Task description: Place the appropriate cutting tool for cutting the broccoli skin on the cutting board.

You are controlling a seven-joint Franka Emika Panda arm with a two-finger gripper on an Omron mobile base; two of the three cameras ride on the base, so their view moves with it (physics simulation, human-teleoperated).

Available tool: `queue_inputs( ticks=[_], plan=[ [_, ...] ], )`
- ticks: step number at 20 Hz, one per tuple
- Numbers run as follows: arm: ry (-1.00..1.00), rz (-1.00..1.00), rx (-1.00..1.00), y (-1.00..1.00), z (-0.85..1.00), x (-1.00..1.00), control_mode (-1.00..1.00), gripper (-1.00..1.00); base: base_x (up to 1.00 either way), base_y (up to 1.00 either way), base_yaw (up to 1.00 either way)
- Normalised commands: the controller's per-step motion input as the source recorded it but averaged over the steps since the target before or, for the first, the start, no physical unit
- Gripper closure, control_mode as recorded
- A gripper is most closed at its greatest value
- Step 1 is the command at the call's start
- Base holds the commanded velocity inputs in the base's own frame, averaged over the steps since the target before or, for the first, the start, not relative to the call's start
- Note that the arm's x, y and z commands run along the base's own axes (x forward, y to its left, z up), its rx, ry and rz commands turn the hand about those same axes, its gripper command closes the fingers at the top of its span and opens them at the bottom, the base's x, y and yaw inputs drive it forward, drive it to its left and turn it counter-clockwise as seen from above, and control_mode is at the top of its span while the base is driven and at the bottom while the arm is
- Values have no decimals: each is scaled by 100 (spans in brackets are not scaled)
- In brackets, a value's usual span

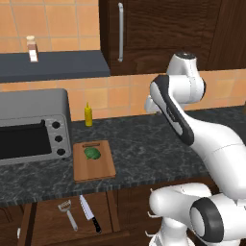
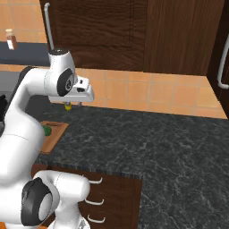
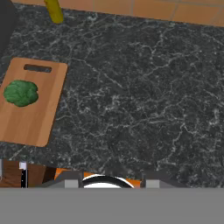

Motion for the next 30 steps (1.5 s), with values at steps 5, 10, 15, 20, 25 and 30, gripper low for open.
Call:
queue_inputs(
  ticks=[5,10,15,20,25,30],
  plan=[
    [-1,0,-3,27,-7,-57,-100,-100,0,0,0],
    [0,-3,-15,100,-44,-92,-100,-100,0,0,0],
    [1,-5,-15,100,-56,-72,-100,-100,0,0,0],
    [5,-8,-11,100,-66,-55,-100,-100,0,0,0],
    [7,-11,-2,100,-75,-27,-100,-100,0,0,0],
    [23,-9,-1,93,-67,-8,-100,-100,0,0,0]
  ],
)
